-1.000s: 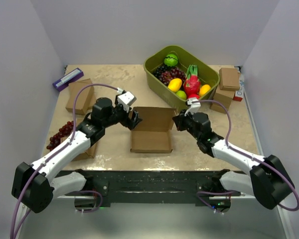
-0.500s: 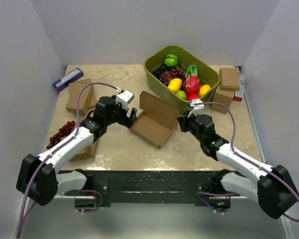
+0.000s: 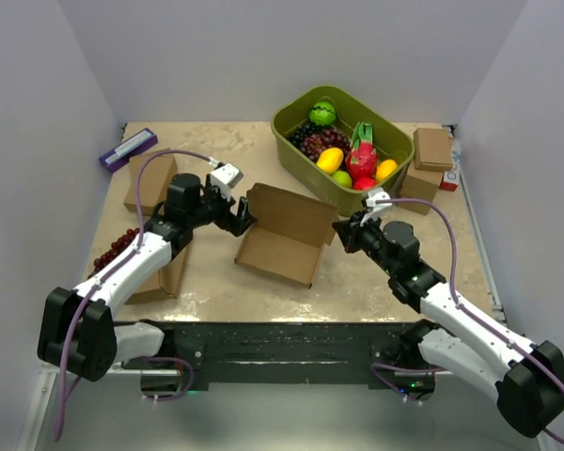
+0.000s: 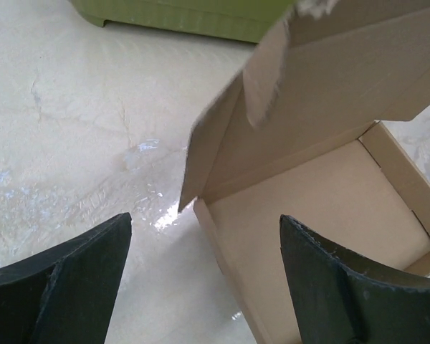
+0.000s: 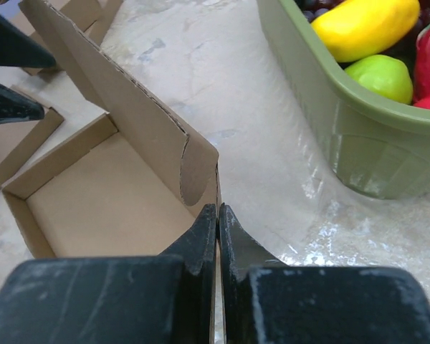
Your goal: Fold the paper box
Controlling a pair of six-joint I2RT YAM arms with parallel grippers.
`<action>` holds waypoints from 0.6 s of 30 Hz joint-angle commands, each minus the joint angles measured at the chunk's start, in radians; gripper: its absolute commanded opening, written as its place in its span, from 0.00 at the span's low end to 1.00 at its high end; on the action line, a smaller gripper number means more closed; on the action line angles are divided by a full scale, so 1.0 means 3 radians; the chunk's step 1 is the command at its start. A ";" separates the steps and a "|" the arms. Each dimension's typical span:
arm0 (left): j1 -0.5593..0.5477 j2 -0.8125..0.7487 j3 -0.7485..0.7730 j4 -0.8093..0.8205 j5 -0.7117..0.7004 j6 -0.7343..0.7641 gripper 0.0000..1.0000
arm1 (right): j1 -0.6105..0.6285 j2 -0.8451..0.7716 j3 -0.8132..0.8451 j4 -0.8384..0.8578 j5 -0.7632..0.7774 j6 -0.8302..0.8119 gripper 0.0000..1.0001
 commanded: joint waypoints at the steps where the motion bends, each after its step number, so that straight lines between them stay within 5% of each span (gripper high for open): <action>1: 0.0020 -0.0026 0.0113 0.0200 0.0023 -0.0011 0.88 | -0.0006 -0.0033 0.0062 -0.0017 -0.0245 -0.0049 0.00; 6: 0.0020 -0.0057 0.0118 0.0153 -0.0111 0.0000 0.79 | -0.0006 0.0034 0.0083 -0.0027 -0.0342 -0.0074 0.00; 14: 0.0010 -0.0057 0.0067 0.0184 0.0007 -0.0153 0.30 | -0.0006 0.0054 0.0114 -0.0012 -0.0255 -0.0120 0.00; 18: -0.0087 0.0030 0.0062 0.0199 0.0033 -0.0179 0.23 | -0.0006 0.0080 0.0134 -0.0002 -0.0127 -0.0151 0.00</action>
